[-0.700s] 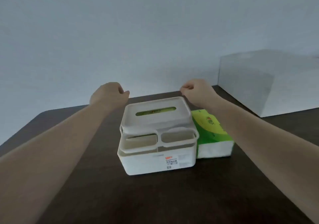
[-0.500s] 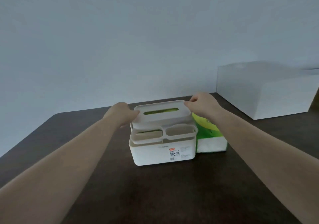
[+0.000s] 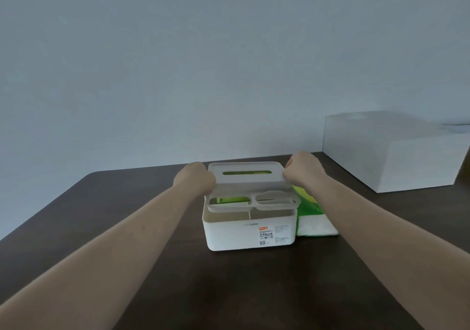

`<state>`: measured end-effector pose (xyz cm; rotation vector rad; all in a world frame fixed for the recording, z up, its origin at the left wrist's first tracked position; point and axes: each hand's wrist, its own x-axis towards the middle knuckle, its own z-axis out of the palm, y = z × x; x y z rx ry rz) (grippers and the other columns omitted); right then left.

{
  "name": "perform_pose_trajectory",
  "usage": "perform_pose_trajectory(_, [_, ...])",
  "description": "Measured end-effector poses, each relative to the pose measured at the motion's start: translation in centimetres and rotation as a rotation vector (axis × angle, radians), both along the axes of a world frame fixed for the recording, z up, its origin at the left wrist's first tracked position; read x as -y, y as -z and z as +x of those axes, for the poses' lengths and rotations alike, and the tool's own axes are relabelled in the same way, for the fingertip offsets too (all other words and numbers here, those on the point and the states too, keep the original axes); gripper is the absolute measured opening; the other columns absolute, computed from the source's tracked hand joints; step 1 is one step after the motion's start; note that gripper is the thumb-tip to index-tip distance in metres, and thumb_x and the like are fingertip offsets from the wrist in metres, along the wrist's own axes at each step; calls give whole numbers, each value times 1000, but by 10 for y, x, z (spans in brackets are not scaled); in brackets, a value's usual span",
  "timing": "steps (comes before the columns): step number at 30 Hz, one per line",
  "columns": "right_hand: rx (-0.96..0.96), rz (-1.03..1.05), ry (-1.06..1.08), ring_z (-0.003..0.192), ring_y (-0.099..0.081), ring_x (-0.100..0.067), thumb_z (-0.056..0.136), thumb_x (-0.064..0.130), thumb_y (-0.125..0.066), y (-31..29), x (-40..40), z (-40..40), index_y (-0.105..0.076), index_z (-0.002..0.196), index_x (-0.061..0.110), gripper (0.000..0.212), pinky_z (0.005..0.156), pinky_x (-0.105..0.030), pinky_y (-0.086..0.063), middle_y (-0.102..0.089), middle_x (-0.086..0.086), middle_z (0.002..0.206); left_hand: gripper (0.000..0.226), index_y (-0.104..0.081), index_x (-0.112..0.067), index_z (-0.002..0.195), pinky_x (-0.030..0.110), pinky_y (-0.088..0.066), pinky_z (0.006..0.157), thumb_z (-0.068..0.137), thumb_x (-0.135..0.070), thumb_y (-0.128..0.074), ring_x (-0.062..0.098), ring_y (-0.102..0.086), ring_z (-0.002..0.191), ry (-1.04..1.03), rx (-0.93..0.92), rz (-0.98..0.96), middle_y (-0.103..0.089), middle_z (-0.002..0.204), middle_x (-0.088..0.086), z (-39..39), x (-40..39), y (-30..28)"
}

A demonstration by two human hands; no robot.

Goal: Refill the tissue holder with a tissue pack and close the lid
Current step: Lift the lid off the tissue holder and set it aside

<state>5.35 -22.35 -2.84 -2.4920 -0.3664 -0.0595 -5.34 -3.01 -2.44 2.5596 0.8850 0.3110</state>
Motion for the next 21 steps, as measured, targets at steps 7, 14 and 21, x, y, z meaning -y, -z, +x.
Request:
perform_pose_trajectory(7, [130,231,-5,100,-62,-30,80,4,-51,-14,-11,-2,-70,100,12,28,77,-30,-46,-70,-8,107,36,-28,-11,57,26,-23,46,92,-12,-38,16,-30,50,-9,196,-19,-33,59,3,-7,-11,-12])
perform_pose_trajectory(14, [151,261,-270,110,-61,-38,87,2,-47,-35,-66,-37,-66,107,-7,29,90,-42,-54,-67,-22,118,34,-60,11,98,32,-36,62,94,-14,-37,41,-61,88,-199,303,-27,-61,90,25,-36,-64,-12])
perform_pose_trajectory(21, [113,119,-458,96,-64,-39,86,3,-47,-28,-135,-56,-73,93,-5,28,82,-38,-55,-71,-24,98,36,-65,15,101,32,-39,69,90,-11,-43,38,-61,85,-312,214,-71,-69,103,30,-78,-125,15])
